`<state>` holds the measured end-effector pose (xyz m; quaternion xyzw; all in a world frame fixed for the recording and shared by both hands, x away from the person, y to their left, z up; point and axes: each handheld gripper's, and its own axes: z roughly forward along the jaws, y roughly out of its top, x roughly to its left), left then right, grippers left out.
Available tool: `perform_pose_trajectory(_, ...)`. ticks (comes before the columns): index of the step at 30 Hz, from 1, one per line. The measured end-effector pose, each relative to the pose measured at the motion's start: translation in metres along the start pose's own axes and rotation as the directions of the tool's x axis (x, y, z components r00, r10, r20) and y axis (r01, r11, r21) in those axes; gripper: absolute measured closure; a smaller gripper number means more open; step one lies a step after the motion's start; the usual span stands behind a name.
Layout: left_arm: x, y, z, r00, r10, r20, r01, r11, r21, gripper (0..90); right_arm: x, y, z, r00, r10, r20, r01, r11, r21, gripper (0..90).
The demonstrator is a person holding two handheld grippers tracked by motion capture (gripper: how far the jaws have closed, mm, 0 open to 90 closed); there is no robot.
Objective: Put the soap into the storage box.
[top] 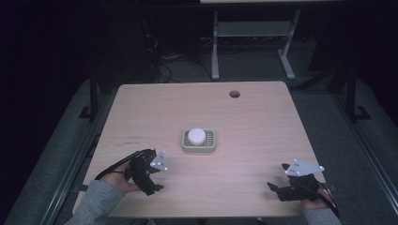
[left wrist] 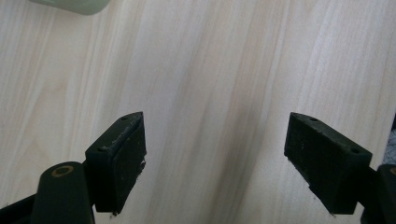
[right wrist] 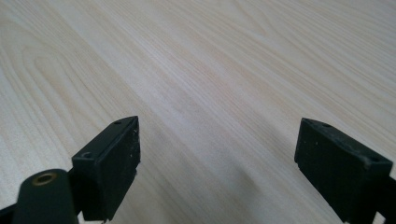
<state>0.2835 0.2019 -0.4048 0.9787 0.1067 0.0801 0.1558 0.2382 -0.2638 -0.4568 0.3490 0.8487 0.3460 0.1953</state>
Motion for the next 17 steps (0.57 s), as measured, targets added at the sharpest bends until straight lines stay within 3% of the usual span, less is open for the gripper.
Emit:
perform_pose_trajectory(13,-0.009,-0.013,0.002,0.9998,-0.015,-0.009,0.014,0.9996,-0.026,20.1,0.000,0.000,0.000,1.0000,0.001,0.001,-0.001,1.000,0.001,13.8)
perform_pose_trajectory(17,-0.011,-0.019,0.003,0.9992,-0.037,-0.017,0.036,0.9985,-0.042,20.1,0.001,0.000,0.001,1.0000,0.000,0.000,0.000,1.000,0.002,13.8)
